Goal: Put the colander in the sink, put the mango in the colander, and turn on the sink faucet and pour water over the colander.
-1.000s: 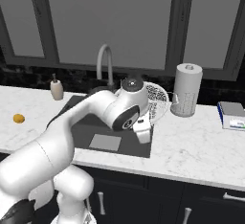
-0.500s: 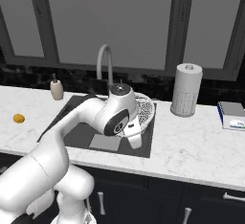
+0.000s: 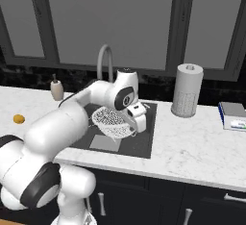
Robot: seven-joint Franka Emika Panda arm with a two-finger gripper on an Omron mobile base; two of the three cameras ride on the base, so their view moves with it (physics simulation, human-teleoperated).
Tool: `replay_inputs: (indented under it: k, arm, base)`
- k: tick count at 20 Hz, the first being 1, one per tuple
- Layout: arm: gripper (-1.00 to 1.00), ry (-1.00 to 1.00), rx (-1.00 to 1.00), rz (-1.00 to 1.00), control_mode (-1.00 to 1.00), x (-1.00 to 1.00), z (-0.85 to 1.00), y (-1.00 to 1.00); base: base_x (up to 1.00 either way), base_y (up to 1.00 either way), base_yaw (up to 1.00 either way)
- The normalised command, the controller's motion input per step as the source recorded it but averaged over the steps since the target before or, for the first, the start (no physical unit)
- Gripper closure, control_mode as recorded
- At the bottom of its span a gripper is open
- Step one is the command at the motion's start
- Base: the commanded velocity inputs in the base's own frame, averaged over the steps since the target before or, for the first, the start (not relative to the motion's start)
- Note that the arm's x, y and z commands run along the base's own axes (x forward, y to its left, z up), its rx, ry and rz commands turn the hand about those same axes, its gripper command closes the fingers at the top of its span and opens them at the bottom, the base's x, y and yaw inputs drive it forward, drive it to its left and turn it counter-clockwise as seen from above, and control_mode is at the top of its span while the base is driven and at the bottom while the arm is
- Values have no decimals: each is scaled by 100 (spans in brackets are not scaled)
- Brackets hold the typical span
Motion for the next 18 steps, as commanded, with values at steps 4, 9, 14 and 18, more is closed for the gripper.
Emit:
replay_inputs:
  k: [4, 9, 14, 18]
  arm:
    - [100, 2, 8, 30, -100, 72, -12, 6]
    - [100, 0, 7, 30, -100, 71, -23, 8]
    - [100, 0, 5, 26, -100, 58, -35, 13]
    - [100, 0, 4, 25, -100, 29, -52, 16]
  base:
    - [0, 0, 0]
    - [0, 0, 0]
    - [0, 0, 0]
    - [0, 0, 0]
